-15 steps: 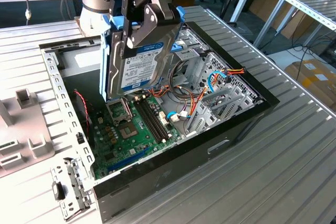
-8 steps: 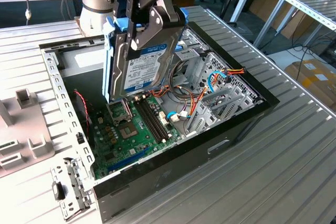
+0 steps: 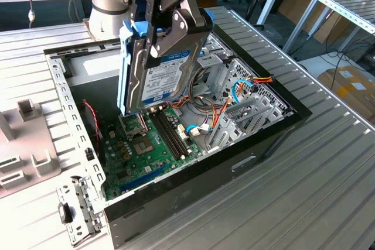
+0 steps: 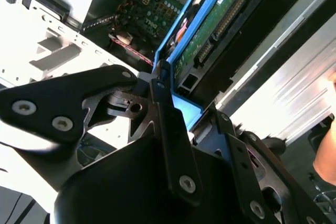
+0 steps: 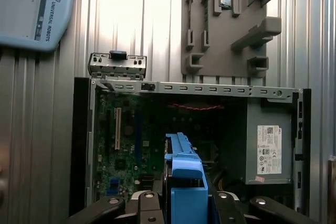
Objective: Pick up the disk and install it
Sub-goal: 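Pick up the disk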
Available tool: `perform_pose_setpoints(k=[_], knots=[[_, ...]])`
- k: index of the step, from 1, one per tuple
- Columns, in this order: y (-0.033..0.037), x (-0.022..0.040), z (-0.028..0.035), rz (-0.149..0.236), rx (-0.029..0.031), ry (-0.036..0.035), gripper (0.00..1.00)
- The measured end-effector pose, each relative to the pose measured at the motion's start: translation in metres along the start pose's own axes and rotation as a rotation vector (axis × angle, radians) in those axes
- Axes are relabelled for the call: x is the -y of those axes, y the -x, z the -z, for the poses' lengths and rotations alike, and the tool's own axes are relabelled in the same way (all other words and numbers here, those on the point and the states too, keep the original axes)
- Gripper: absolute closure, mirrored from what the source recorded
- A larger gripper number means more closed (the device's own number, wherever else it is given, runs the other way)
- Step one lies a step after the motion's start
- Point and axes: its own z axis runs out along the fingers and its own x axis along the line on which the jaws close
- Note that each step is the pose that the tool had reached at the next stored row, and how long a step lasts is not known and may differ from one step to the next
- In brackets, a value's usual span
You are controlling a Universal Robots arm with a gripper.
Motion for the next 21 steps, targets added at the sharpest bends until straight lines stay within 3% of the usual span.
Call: perform_pose_setpoints(k=[21], knots=[[-0.0111, 0.0110, 0.0007, 0.000, 0.0000, 0.0000, 0.63]])
